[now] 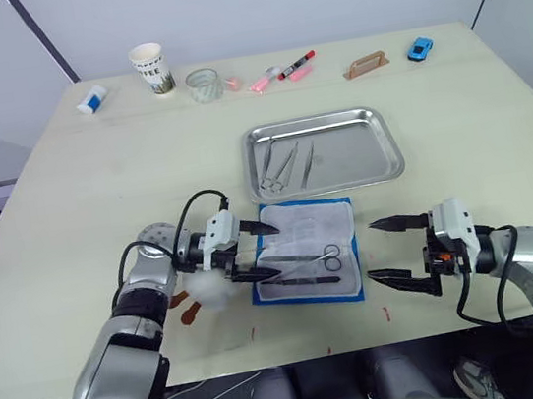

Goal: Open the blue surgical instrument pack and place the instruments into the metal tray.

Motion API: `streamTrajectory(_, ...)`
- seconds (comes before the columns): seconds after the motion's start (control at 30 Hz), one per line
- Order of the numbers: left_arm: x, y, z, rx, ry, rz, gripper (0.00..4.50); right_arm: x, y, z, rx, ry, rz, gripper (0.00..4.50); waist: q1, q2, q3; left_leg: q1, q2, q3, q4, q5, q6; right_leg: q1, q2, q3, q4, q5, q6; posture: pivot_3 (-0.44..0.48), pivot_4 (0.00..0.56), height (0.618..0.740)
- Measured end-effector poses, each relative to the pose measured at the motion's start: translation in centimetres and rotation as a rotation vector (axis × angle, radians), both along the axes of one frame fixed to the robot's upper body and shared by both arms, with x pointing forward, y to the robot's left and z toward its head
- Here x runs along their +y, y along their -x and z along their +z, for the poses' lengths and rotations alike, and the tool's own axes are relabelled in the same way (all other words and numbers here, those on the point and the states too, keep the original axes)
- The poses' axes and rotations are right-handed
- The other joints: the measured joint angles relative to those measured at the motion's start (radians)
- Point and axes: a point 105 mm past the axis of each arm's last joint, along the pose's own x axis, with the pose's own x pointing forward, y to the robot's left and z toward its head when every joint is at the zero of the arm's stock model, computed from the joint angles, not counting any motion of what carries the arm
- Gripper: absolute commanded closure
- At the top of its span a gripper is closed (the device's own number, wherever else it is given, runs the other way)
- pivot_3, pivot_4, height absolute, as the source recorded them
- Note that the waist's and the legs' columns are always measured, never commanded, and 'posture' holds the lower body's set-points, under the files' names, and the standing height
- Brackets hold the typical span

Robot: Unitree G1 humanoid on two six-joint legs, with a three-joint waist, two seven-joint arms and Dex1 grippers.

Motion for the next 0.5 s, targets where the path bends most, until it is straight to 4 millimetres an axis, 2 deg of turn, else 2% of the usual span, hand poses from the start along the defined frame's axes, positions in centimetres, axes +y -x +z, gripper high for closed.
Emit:
streamTrajectory(0.23, 0.1, 0.0, -0.3, -0.011, 0.007, 0.006, 0.23, 1.1, -1.1, -0.2, -0.006, 0.04, 0.043, 0.0, -0.001, 0.006, -0.006, 0.001, 0.0, 0.011, 0.0, 0.0, 0.0, 0.0, 0.001, 0.0, 0.0, 0.0, -0.001, 0.0, 0.15, 0.74)
streamTrajectory(0.43, 0.1, 0.1, -0.5, -0.021, 0.006, 0.003, 0.23, 1.1, -1.9, -1.5, 0.016, 0.136, 0.039, 0.0, 0.0, 0.008, -0.01, 0.001, 0.0, 0.019, 0.0, 0.0, 0.002, 0.0, 0.001, -0.001, 0.0, -0.001, -0.002, 0.0, 0.15, 0.74)
streamTrajectory(0.5, 0.2, 0.1, -0.5, -0.021, 0.005, 0.004, 0.23, 1.7, -2.4, -1.7, 0.0, 0.186, 0.04, 0.0, -0.001, 0.01, -0.011, 0.001, 0.0, 0.022, 0.0, 0.0, 0.003, 0.0, 0.001, 0.0, 0.0, -0.001, -0.002, 0.0, 0.15, 0.74)
